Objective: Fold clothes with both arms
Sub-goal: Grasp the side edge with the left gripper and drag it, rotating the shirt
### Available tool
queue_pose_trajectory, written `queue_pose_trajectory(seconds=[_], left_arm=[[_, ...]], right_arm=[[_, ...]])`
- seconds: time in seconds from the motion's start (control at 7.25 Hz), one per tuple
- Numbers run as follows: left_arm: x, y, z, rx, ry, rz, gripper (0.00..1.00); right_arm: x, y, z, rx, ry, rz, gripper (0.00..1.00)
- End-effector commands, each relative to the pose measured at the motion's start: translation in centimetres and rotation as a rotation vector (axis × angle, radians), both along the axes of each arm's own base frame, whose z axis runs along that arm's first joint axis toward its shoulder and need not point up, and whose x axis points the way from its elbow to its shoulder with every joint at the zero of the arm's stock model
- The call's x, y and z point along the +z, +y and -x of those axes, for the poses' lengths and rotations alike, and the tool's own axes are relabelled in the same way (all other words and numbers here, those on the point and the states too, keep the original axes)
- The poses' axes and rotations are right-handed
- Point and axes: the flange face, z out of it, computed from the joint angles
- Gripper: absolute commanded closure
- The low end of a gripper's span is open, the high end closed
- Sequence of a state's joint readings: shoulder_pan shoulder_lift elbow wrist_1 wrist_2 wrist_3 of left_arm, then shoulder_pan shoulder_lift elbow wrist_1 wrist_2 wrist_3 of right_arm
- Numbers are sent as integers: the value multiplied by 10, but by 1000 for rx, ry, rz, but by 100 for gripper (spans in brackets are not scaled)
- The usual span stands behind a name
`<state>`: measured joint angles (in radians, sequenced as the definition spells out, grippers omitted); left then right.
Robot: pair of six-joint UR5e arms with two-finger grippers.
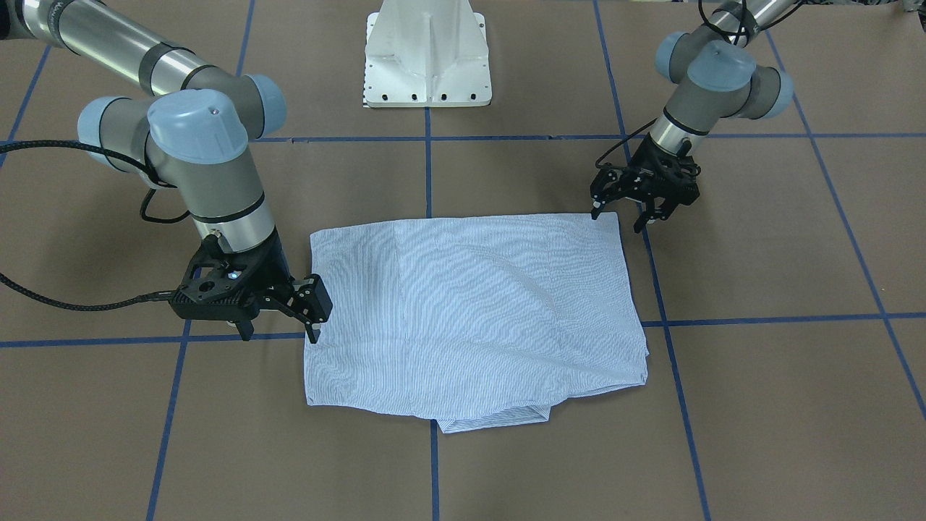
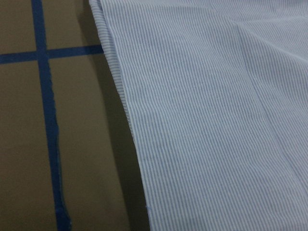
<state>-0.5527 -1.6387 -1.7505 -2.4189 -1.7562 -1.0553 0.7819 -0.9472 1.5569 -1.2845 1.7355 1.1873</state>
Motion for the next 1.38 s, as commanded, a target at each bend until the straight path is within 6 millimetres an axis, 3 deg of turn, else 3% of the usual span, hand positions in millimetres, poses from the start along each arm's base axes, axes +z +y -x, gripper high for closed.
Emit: queue_pose_trajectory(seconds=[0.0,0.41,0.55,0.69,0.83,0.96,1.24], left_arm=[[-4,5,-6,9,9,4,24],[-3,13,-13,27,7,4,24],[-4,14,-15,30,9,5,29],[-4,14,-15,30,9,8,53],[-3,14,-15,31,8,10,85],[-4,14,-15,30,9,8,100],[-8,15,-7,29,14,-7,100]], right_arm=[[0,1,2,0,2,-2,0],[1,1,1,0,3,0,0],[2,1,3,-2,3,1,0],[2,1,3,-3,3,1,0],[2,1,3,-3,3,1,0],[2,2,4,-3,4,1,0],[0,4,6,-7,1,-3,0]])
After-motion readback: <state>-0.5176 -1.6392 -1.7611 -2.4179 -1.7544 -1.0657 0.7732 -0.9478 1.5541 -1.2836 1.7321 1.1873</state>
